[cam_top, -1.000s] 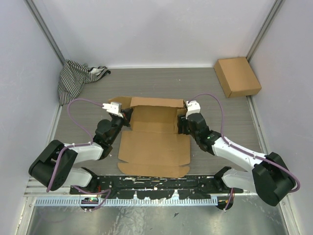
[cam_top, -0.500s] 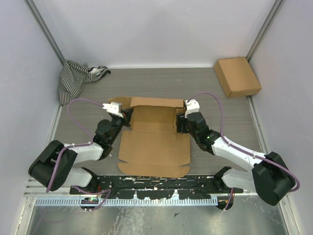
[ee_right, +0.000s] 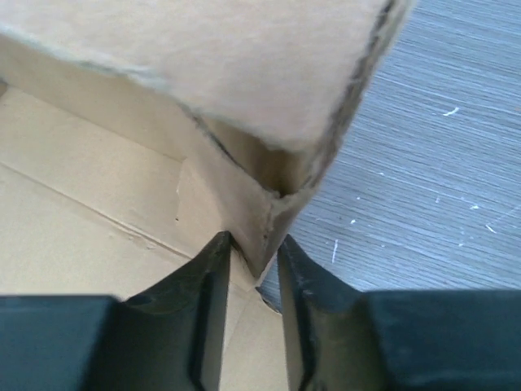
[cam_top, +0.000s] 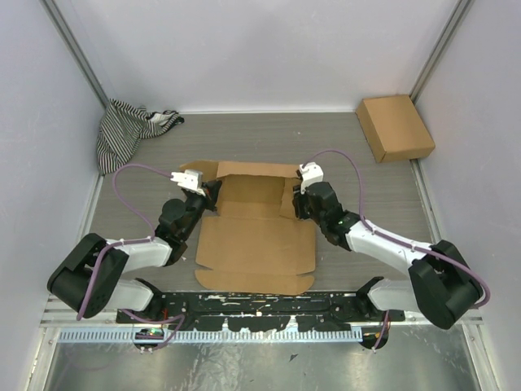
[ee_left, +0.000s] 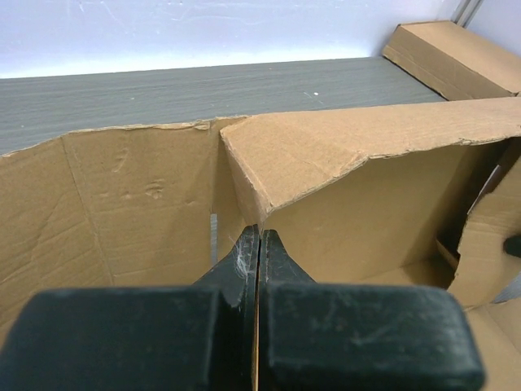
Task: Fold the paper box
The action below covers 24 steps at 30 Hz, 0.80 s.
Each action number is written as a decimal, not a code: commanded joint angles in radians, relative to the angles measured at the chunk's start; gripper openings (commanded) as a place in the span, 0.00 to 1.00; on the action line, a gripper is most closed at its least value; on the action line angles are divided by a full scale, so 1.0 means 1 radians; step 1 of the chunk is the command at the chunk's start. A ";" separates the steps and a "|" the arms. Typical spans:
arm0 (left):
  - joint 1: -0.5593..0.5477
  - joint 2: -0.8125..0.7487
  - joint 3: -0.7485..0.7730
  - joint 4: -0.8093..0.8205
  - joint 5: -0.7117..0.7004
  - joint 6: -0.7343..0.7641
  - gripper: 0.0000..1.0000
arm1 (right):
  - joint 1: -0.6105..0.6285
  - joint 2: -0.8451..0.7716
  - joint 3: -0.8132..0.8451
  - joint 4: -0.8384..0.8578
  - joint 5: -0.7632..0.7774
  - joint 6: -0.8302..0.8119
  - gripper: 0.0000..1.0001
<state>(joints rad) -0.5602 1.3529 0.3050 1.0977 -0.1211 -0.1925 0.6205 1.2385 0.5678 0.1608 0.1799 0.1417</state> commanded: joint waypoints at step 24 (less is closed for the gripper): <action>-0.026 -0.027 0.002 -0.041 0.017 0.017 0.00 | 0.041 0.089 0.104 -0.006 0.124 0.046 0.57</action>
<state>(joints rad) -0.5766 1.3304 0.3050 1.0698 -0.1211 -0.1841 0.6556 1.3140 0.6147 0.1425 0.3378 0.2146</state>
